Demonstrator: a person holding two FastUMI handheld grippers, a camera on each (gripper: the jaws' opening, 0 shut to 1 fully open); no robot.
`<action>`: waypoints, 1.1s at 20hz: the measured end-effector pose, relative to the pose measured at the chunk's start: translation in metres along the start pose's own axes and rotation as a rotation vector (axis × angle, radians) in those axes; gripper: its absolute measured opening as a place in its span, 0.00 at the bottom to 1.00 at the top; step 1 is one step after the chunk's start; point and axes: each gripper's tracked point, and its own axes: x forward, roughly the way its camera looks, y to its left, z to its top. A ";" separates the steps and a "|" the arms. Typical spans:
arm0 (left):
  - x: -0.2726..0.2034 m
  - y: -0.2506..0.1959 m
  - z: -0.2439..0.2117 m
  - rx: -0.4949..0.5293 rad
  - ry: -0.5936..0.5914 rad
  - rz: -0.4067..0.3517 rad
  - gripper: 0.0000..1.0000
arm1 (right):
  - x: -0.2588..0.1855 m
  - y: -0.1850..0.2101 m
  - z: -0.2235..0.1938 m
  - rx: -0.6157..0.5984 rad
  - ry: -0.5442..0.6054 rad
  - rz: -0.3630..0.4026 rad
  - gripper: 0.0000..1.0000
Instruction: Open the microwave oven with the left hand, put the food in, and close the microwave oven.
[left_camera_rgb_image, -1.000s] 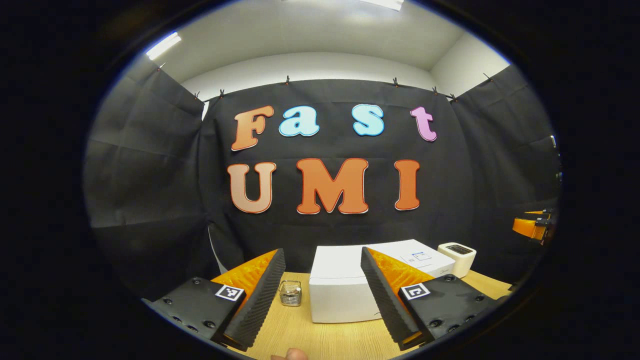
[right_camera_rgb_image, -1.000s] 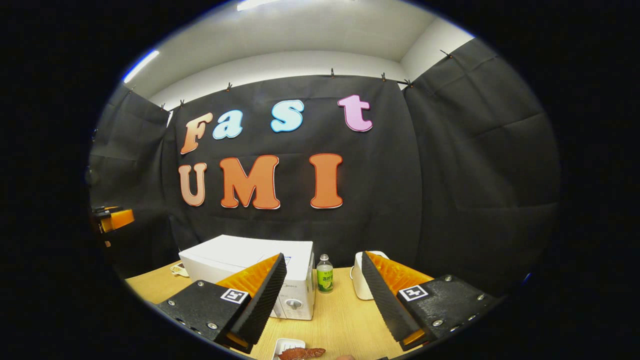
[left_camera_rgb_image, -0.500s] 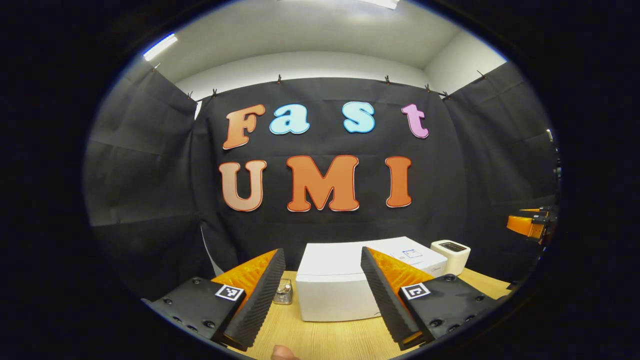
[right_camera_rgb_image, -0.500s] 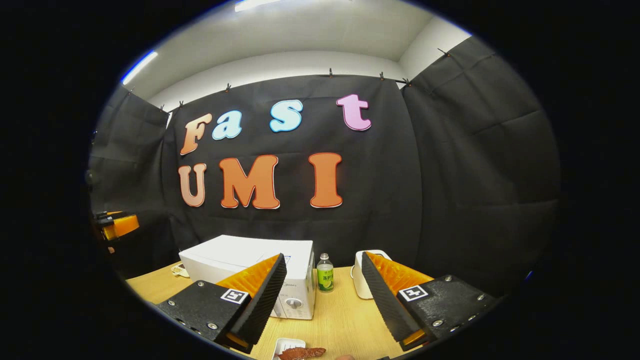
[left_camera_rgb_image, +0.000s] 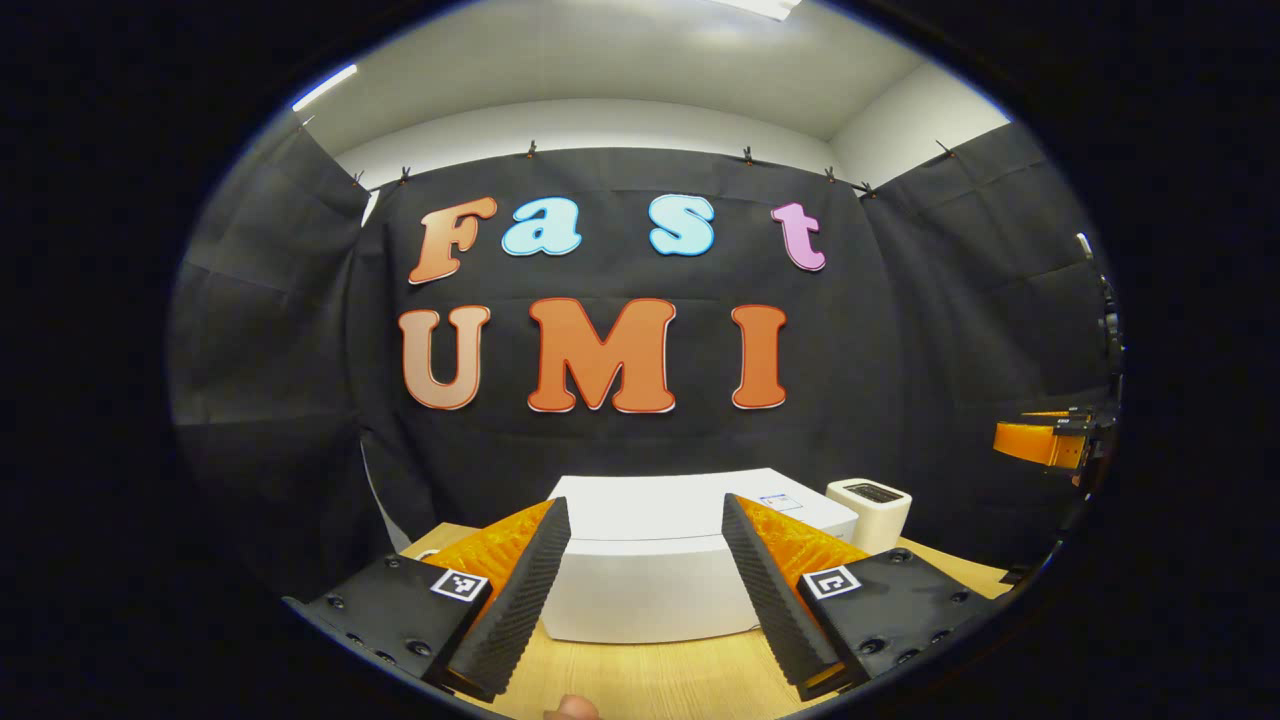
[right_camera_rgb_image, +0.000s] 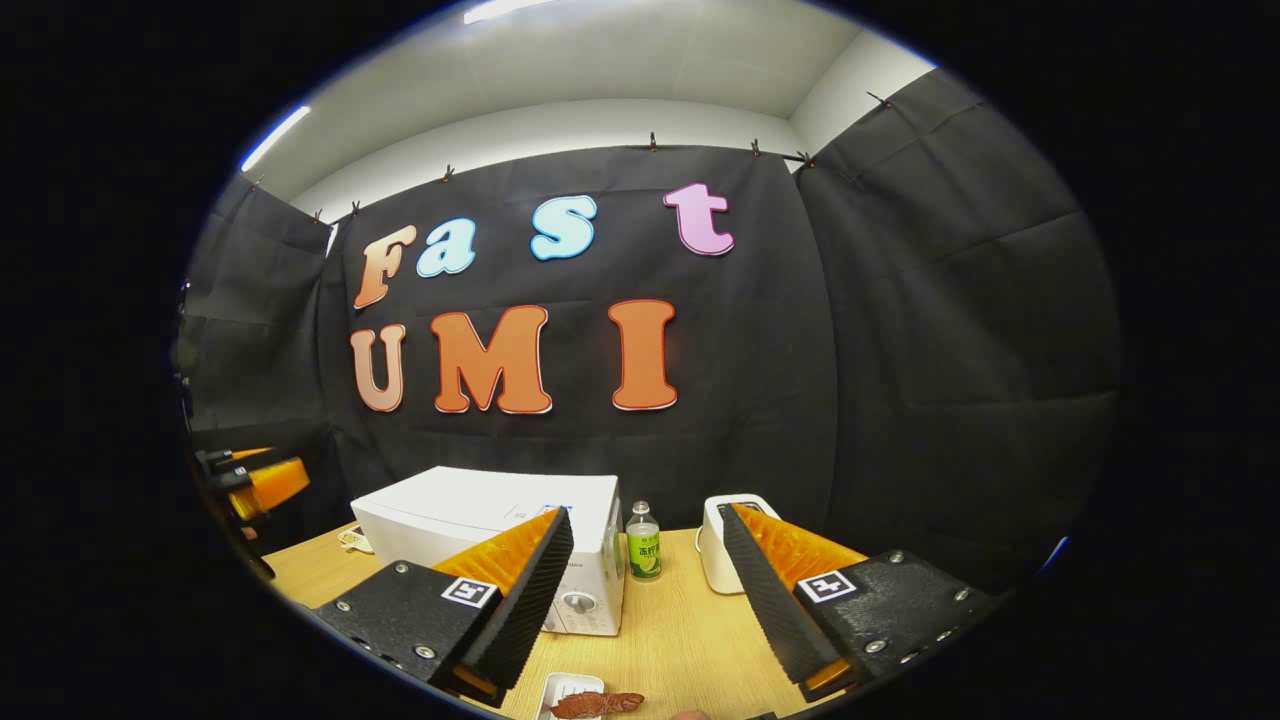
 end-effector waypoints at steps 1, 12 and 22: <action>0.006 -0.011 -0.010 0.007 0.008 -0.012 0.94 | 0.000 -0.001 -0.001 0.004 0.003 -0.001 0.93; 0.071 -0.131 -0.135 0.007 0.086 -0.132 0.95 | 0.005 -0.036 -0.028 0.012 0.044 -0.041 0.93; 0.135 -0.172 -0.221 -0.016 0.158 -0.118 0.99 | 0.004 -0.079 -0.046 0.001 0.041 -0.099 0.94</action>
